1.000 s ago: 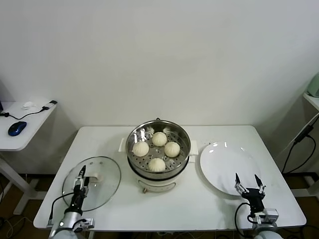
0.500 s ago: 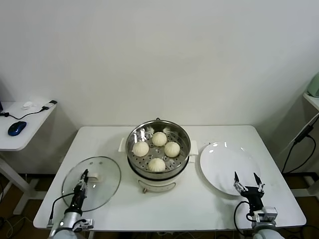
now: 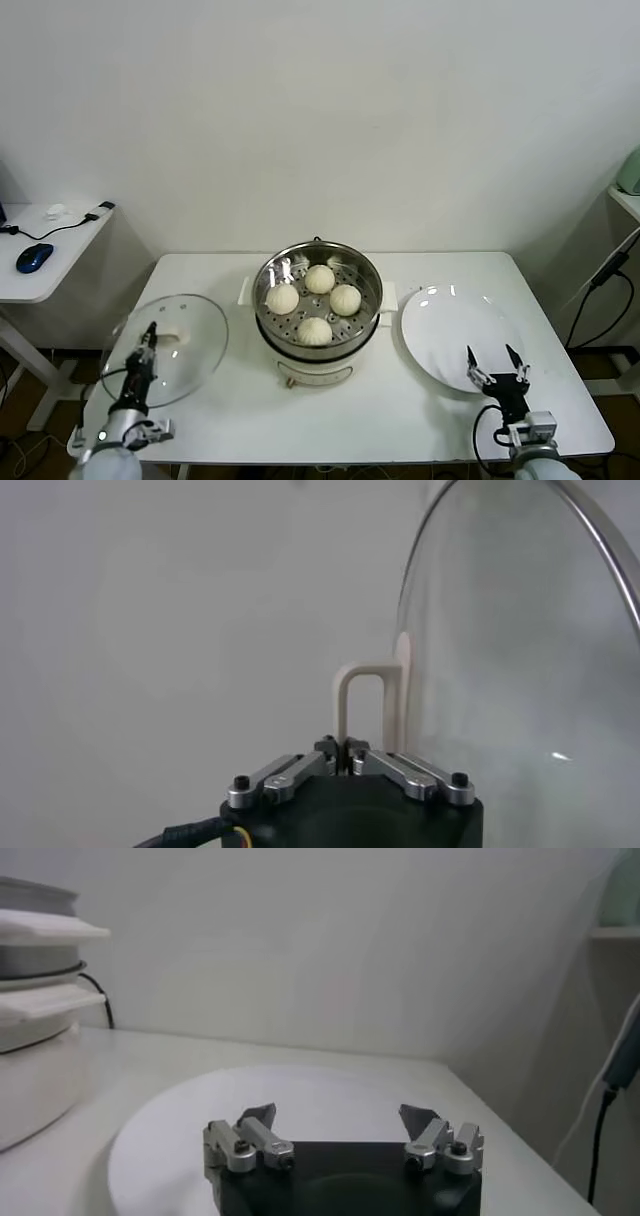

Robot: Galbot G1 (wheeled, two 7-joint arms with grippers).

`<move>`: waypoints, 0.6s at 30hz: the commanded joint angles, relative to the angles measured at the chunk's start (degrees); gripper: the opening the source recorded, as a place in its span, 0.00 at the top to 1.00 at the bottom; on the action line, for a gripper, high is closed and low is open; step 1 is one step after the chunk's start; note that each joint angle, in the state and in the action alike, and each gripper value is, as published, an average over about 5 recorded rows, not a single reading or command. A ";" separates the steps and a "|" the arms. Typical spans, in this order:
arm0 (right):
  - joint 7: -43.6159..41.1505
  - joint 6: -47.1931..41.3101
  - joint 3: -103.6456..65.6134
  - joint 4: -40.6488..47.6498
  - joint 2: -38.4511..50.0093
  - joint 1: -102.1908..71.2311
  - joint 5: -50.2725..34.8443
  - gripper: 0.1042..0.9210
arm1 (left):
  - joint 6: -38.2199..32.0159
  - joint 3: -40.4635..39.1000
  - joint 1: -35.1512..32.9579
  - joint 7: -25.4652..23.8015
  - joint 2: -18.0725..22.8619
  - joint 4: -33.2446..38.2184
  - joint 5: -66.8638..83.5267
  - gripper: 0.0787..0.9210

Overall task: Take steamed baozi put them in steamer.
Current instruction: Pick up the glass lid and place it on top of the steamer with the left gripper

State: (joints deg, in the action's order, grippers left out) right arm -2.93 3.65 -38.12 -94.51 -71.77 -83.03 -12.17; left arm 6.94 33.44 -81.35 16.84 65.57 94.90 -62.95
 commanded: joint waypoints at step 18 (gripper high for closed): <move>-0.72 0.18 2.60 -3.39 0.96 -1.01 4.87 0.12 | 35.91 -35.13 21.99 -34.32 6.98 25.72 -17.91 0.93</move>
State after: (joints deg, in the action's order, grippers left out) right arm -3.18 2.58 -35.96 -97.53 -70.96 -83.79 -8.25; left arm 30.95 16.71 -71.09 -6.56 65.36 118.00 -68.97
